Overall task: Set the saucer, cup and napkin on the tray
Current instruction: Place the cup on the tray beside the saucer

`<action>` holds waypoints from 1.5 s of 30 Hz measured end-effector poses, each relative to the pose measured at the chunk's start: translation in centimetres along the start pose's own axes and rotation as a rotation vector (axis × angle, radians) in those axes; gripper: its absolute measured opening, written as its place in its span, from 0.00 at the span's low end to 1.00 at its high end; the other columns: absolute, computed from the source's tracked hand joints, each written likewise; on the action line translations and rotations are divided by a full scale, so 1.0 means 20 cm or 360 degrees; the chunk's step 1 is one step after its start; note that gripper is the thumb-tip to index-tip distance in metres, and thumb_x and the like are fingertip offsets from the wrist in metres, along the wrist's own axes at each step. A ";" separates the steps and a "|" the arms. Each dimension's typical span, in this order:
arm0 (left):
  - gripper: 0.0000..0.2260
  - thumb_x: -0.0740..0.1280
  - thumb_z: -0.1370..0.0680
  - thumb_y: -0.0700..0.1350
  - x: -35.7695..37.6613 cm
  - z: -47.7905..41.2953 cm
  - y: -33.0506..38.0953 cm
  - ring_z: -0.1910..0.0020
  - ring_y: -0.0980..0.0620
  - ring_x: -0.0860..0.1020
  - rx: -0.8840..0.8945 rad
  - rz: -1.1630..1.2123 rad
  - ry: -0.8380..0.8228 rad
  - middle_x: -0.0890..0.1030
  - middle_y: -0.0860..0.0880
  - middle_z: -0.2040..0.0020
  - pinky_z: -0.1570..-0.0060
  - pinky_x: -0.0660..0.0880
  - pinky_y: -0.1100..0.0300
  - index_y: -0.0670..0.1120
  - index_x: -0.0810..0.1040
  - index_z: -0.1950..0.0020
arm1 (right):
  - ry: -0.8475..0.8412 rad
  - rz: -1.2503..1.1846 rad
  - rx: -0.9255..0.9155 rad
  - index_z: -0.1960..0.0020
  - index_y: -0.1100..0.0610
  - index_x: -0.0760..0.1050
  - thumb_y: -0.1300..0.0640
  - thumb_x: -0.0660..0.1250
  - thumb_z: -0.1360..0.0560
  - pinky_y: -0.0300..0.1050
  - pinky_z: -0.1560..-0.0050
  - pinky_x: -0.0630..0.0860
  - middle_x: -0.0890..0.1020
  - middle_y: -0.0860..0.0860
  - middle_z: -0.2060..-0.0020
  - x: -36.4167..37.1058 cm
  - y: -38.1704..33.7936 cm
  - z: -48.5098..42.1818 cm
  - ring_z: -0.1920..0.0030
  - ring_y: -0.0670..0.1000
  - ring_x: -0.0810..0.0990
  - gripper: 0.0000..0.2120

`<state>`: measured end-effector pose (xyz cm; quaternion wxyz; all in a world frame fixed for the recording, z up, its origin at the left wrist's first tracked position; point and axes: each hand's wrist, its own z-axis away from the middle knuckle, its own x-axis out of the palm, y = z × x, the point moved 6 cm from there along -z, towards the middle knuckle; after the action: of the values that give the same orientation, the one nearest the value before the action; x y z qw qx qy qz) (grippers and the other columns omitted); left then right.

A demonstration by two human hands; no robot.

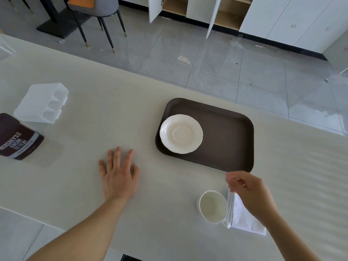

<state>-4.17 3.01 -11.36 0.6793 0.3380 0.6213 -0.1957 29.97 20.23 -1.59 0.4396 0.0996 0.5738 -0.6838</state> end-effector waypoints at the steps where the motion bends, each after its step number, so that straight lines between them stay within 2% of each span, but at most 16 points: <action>1: 0.25 0.53 0.23 0.53 0.00 0.00 0.00 0.23 0.41 0.57 -0.0005 0.0000 0.0007 0.65 0.42 0.24 0.25 0.49 0.38 0.54 0.68 0.26 | -0.0044 0.0054 -0.0022 0.58 0.39 0.80 0.54 0.71 0.26 0.37 0.60 0.74 0.83 0.35 0.61 -0.01 0.02 0.08 0.61 0.40 0.82 0.09; 3: 0.25 0.53 0.24 0.53 0.00 0.00 0.00 0.23 0.41 0.58 -0.0005 0.0016 0.0028 0.65 0.42 0.24 0.25 0.49 0.38 0.54 0.69 0.27 | -0.0177 0.0133 -0.0056 0.54 0.37 0.79 0.48 0.73 0.29 0.37 0.59 0.76 0.82 0.34 0.56 -0.02 0.06 0.22 0.58 0.42 0.82 0.07; 5: 0.25 0.54 0.24 0.53 0.01 0.00 0.00 0.23 0.40 0.58 0.0001 0.0034 0.0041 0.66 0.42 0.24 0.26 0.50 0.37 0.53 0.69 0.28 | -0.0323 0.0247 -0.0056 0.50 0.36 0.77 0.39 0.75 0.34 0.36 0.58 0.78 0.80 0.34 0.53 -0.01 0.11 0.31 0.57 0.43 0.82 0.14; 6: 0.25 0.54 0.24 0.53 0.01 0.00 0.00 0.23 0.40 0.58 0.0003 0.0038 0.0042 0.66 0.42 0.24 0.26 0.50 0.37 0.53 0.69 0.28 | -0.0349 0.0305 -0.0041 0.50 0.35 0.76 0.36 0.75 0.37 0.36 0.58 0.78 0.80 0.35 0.55 0.00 0.14 0.33 0.57 0.43 0.81 0.17; 8: 0.25 0.54 0.24 0.54 0.01 0.00 0.00 0.23 0.40 0.57 0.0002 0.0046 0.0042 0.65 0.42 0.24 0.26 0.49 0.38 0.54 0.69 0.27 | -0.0342 0.0394 -0.0012 0.55 0.35 0.75 0.35 0.75 0.40 0.34 0.60 0.76 0.81 0.39 0.59 0.03 0.18 0.35 0.59 0.41 0.80 0.16; 11: 0.25 0.55 0.24 0.54 0.00 0.01 0.01 0.23 0.41 0.56 -0.0005 0.0068 0.0035 0.65 0.42 0.24 0.25 0.47 0.39 0.53 0.69 0.27 | -0.0314 0.0444 0.0019 0.60 0.40 0.77 0.40 0.77 0.37 0.31 0.62 0.74 0.82 0.41 0.61 0.08 0.20 0.36 0.61 0.40 0.79 0.11; 17: 0.26 0.54 0.25 0.55 -0.01 0.01 0.01 0.23 0.40 0.57 -0.0006 0.0071 0.0047 0.66 0.42 0.25 0.26 0.48 0.39 0.52 0.70 0.28 | -0.0100 0.0449 -0.0107 0.56 0.46 0.83 0.51 0.72 0.26 0.34 0.61 0.73 0.81 0.40 0.61 0.11 0.14 0.36 0.63 0.41 0.79 0.01; 24: 0.26 0.54 0.24 0.54 -0.02 0.01 0.02 0.23 0.40 0.57 -0.0001 0.0088 0.0045 0.65 0.41 0.24 0.26 0.48 0.38 0.52 0.70 0.27 | 0.0074 0.0434 -0.0227 0.57 0.53 0.84 0.59 0.70 0.23 0.45 0.60 0.77 0.81 0.46 0.62 0.05 0.10 0.28 0.64 0.48 0.79 0.06; 32: 0.26 0.54 0.24 0.54 -0.03 0.02 0.03 0.23 0.40 0.57 -0.0015 0.0083 0.0027 0.65 0.41 0.24 0.25 0.48 0.38 0.52 0.69 0.27 | 0.0322 0.0383 -0.0378 0.58 0.57 0.83 0.62 0.70 0.24 0.44 0.63 0.74 0.80 0.48 0.63 -0.13 -0.06 0.02 0.65 0.50 0.78 0.05; 36: 0.26 0.53 0.25 0.54 -0.03 0.01 0.03 0.23 0.40 0.58 -0.0013 0.0062 0.0024 0.65 0.41 0.24 0.25 0.49 0.38 0.52 0.70 0.27 | 0.0322 0.0429 -0.0418 0.56 0.59 0.83 0.63 0.67 0.23 0.44 0.62 0.75 0.80 0.51 0.62 -0.16 -0.11 -0.19 0.64 0.53 0.78 0.06; 39: 0.26 0.53 0.25 0.54 -0.02 0.01 0.03 0.23 0.40 0.58 -0.0009 0.0050 0.0030 0.66 0.41 0.24 0.25 0.49 0.38 0.52 0.70 0.27 | 0.0278 0.0511 -0.0409 0.53 0.60 0.83 0.62 0.66 0.21 0.41 0.62 0.71 0.78 0.50 0.61 -0.15 -0.11 -0.32 0.63 0.53 0.78 0.07; 45: 0.26 0.54 0.24 0.54 -0.01 0.01 0.02 0.23 0.40 0.58 -0.0001 0.0047 0.0038 0.66 0.42 0.24 0.25 0.49 0.38 0.52 0.70 0.27 | 0.0191 0.0568 -0.0427 0.51 0.60 0.83 0.63 0.65 0.21 0.42 0.59 0.72 0.78 0.49 0.59 -0.13 -0.09 -0.47 0.61 0.52 0.77 0.08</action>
<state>-3.83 3.17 -11.06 0.6748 0.3493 0.6242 -0.1815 26.77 29.63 -1.58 0.5280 0.1808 0.6580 -0.5056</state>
